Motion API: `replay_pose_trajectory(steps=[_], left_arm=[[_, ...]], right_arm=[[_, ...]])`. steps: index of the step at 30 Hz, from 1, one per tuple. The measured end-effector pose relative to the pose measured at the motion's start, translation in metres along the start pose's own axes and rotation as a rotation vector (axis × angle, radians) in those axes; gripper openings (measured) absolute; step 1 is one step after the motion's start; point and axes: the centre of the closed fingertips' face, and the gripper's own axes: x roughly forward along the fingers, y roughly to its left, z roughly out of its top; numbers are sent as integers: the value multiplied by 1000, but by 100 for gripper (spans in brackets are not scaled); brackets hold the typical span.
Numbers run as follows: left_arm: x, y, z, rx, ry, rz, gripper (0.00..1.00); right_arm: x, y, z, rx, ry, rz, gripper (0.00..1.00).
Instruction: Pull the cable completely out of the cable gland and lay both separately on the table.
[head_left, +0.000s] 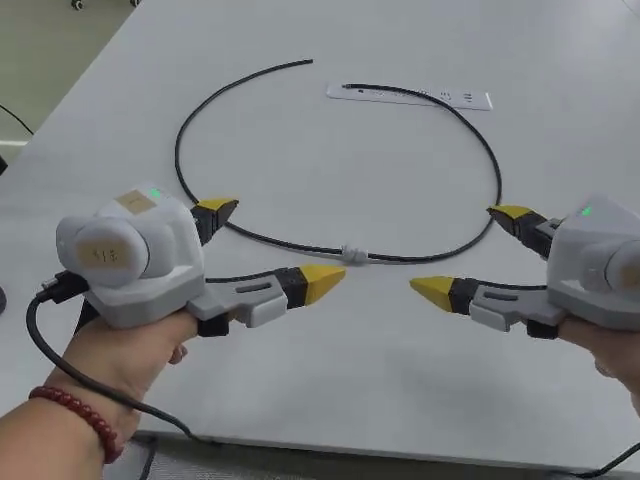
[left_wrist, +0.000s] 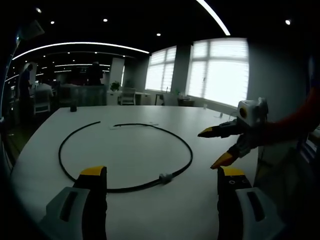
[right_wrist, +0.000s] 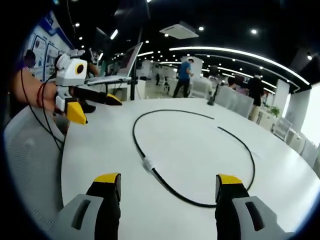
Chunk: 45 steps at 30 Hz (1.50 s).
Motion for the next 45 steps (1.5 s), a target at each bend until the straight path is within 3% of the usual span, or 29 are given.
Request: replay_pose_trajectory(steps=[7, 9, 17, 28, 45], left_arm=[[-1, 1, 1, -14, -5, 0, 92], [-1, 1, 2, -17, -5, 1, 92], [-2, 4, 4, -23, -15, 7, 92], [-3, 9, 6, -29, -23, 26, 92], [-5, 10, 8, -32, -31, 31, 92]], right_arm=[[32, 10, 4, -131, 74, 123, 67], [40, 14, 3, -137, 94, 160, 63], [63, 25, -1, -188, 139, 257, 60], [81, 33, -16, -248, 207, 336, 45], [92, 46, -22, -276, 246, 407, 31]])
